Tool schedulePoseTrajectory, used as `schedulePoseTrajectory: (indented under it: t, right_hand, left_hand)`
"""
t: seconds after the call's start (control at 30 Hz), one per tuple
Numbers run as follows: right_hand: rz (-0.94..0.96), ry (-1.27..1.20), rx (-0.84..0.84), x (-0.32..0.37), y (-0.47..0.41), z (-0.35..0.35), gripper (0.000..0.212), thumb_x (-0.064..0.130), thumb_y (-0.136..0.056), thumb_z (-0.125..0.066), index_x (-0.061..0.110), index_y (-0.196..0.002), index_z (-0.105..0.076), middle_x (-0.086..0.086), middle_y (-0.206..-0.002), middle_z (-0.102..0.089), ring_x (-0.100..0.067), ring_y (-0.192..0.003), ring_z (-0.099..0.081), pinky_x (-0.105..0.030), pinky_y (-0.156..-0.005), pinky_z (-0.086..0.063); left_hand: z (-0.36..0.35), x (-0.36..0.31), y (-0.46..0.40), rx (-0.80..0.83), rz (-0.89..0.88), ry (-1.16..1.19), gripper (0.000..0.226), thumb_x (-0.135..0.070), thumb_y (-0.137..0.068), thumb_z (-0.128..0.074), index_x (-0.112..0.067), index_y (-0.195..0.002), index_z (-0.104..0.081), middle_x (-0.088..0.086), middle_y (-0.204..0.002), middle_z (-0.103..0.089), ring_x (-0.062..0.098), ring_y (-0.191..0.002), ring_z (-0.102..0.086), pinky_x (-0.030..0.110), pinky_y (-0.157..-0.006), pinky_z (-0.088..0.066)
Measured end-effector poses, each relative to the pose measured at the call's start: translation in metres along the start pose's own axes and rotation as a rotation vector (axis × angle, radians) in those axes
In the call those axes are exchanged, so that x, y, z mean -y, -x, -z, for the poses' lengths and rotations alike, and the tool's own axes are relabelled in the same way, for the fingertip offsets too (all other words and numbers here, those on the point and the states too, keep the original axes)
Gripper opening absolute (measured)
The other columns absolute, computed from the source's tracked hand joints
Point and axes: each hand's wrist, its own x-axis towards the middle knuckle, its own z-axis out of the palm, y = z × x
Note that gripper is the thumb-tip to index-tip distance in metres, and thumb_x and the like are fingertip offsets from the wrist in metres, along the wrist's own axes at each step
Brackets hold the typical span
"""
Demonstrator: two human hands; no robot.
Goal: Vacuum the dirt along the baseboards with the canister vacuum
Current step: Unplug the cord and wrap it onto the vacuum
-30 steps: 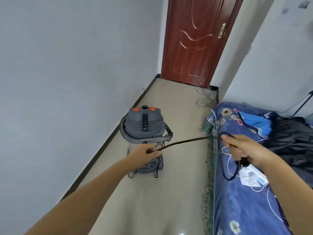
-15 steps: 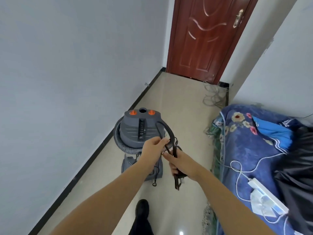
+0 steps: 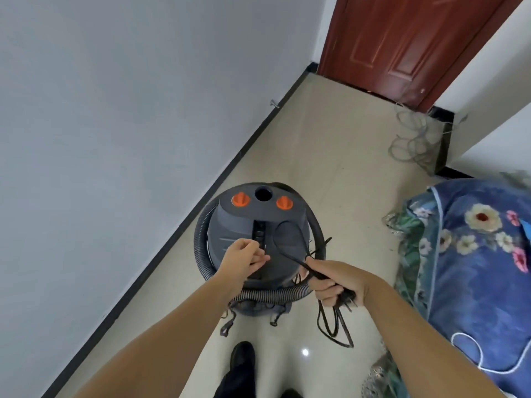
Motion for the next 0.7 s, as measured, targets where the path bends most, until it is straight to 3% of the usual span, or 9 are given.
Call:
schedulePoseTrajectory:
  t: [0.1, 0.17, 0.23, 0.33, 0.43, 0.5, 0.6, 0.7]
  right_hand:
    - [-0.091, -0.112, 0.068, 0.013, -0.032, 0.043, 0.028, 0.045, -0.094, -0.053, 0.018, -0.088, -0.058, 0.009, -0.049, -0.026, -0.001, -0.034, -0.024, -0.017, -0.037, -0.03]
    - [-0.165, -0.151, 0.096, 0.021, -0.055, 0.068, 0.029, 0.042, -0.096, -0.051, 0.017, -0.084, -0.058, 0.009, -0.047, -0.028, 0.0, -0.033, -0.026, -0.015, -0.035, -0.03]
    - [-0.277, -0.149, 0.008, 0.026, -0.077, 0.088, 0.029, 0.039, -0.096, -0.051, 0.016, -0.08, -0.056, 0.009, -0.046, -0.028, 0.0, -0.032, -0.026, -0.015, -0.033, -0.031]
    - [-0.468, 0.201, -0.139, 0.03, -0.104, 0.105, 0.031, 0.038, -0.101, -0.044, 0.016, -0.079, -0.05, 0.008, -0.048, -0.03, -0.002, -0.035, -0.024, -0.016, -0.036, -0.03]
    - [-0.56, 0.475, -0.131, 0.038, -0.125, 0.105, 0.034, 0.038, -0.103, -0.038, 0.016, -0.078, -0.047, 0.007, -0.051, -0.032, -0.004, -0.038, -0.026, -0.017, -0.041, -0.03]
    - [-0.558, 0.573, -0.077, 0.047, -0.133, 0.1, 0.035, 0.038, -0.102, -0.038, 0.016, -0.077, -0.046, 0.007, -0.051, -0.033, -0.005, -0.04, -0.027, -0.017, -0.043, -0.031]
    - [-0.419, 0.746, -0.03, 0.061, -0.146, 0.086, 0.035, 0.039, -0.1, -0.04, 0.015, -0.076, -0.048, 0.007, -0.051, -0.037, -0.008, -0.039, -0.031, -0.02, -0.042, -0.034]
    - [-0.143, 1.248, -0.126, 0.064, -0.163, 0.068, 0.03, 0.036, -0.098, -0.047, 0.011, -0.083, -0.052, -0.004, -0.067, -0.05, -0.017, -0.053, -0.049, -0.031, -0.054, -0.043]
  left_hand:
    - [0.008, 0.008, -0.049, -0.15, 0.033, -0.071, 0.015, -0.006, -0.099, -0.045, -0.006, -0.093, -0.059, 0.012, -0.082, -0.063, 0.021, -0.075, -0.065, 0.027, -0.071, -0.055]
    - [0.014, 0.017, -0.077, -0.208, 0.017, -0.183, 0.022, -0.002, -0.098, -0.04, -0.004, -0.099, -0.062, 0.013, -0.093, -0.066, 0.023, -0.083, -0.064, 0.032, -0.081, -0.055]
    - [0.016, 0.026, -0.097, -0.214, -0.001, -0.269, 0.027, 0.001, -0.097, -0.038, -0.006, -0.103, -0.063, 0.011, -0.099, -0.068, 0.024, -0.09, -0.064, 0.037, -0.088, -0.052]
    - [0.009, 0.032, -0.118, -0.154, -0.026, -0.347, 0.029, -0.001, -0.099, -0.038, -0.01, -0.109, -0.064, 0.007, -0.097, -0.069, 0.023, -0.089, -0.064, 0.039, -0.086, -0.052]
    - [0.007, 0.033, -0.134, -0.115, -0.013, -0.466, 0.032, -0.003, -0.099, -0.039, -0.013, -0.115, -0.065, 0.0, -0.089, -0.068, 0.012, -0.075, -0.062, 0.024, -0.069, -0.052]
    - [0.011, 0.031, -0.142, -0.083, -0.008, -0.545, 0.032, -0.003, -0.098, -0.042, -0.013, -0.118, -0.064, 0.0, -0.093, -0.068, 0.007, -0.075, -0.062, 0.015, -0.062, -0.05]
    - [0.022, 0.023, -0.153, 0.015, -0.08, -0.808, 0.031, -0.007, -0.095, -0.05, -0.01, -0.124, -0.061, 0.003, -0.102, -0.063, 0.017, -0.088, -0.06, 0.023, -0.079, -0.047]
    - [0.039, 0.018, -0.161, 0.016, -0.177, -1.028, 0.022, -0.012, -0.095, -0.053, -0.01, -0.11, -0.069, -0.006, -0.084, -0.065, 0.009, -0.072, -0.056, 0.02, -0.067, -0.04]
